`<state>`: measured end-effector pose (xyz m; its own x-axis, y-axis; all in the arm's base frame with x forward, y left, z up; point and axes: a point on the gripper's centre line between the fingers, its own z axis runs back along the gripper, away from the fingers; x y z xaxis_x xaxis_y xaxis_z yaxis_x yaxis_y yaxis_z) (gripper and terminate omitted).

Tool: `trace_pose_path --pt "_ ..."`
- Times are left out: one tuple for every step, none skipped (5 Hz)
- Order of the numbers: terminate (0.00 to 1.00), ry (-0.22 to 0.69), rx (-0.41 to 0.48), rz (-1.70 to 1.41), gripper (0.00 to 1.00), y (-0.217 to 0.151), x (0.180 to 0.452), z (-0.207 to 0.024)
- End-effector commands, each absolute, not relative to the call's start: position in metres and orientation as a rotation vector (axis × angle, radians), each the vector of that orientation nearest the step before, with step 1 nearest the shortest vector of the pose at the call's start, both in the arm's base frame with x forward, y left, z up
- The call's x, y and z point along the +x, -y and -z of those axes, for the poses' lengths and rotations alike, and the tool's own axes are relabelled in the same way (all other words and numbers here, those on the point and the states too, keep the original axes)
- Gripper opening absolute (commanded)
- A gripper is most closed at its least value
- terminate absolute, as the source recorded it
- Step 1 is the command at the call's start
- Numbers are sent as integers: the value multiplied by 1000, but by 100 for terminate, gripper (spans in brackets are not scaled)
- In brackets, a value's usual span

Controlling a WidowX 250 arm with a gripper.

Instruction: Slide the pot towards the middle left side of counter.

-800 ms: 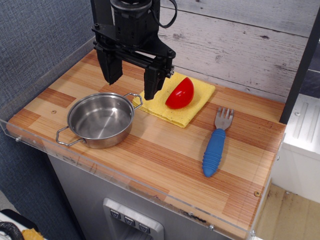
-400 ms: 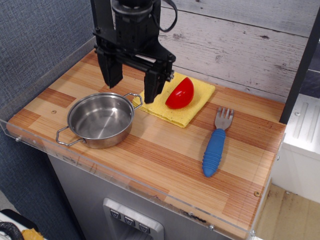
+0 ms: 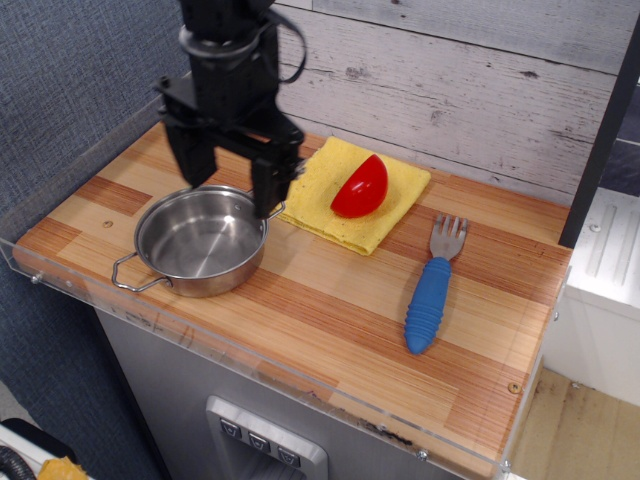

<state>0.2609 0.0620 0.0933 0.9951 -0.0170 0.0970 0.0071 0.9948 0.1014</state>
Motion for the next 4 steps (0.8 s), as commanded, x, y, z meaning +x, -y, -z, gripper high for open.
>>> trace_pose_path --pt "0 88 109 40 100 -78 265 -65" --pt "0 77 72 79 100 -67 268 -50" --pt "0 78 73 107 100 -59 269 -48" --pt "0 67 66 108 100 -57 270 -43"
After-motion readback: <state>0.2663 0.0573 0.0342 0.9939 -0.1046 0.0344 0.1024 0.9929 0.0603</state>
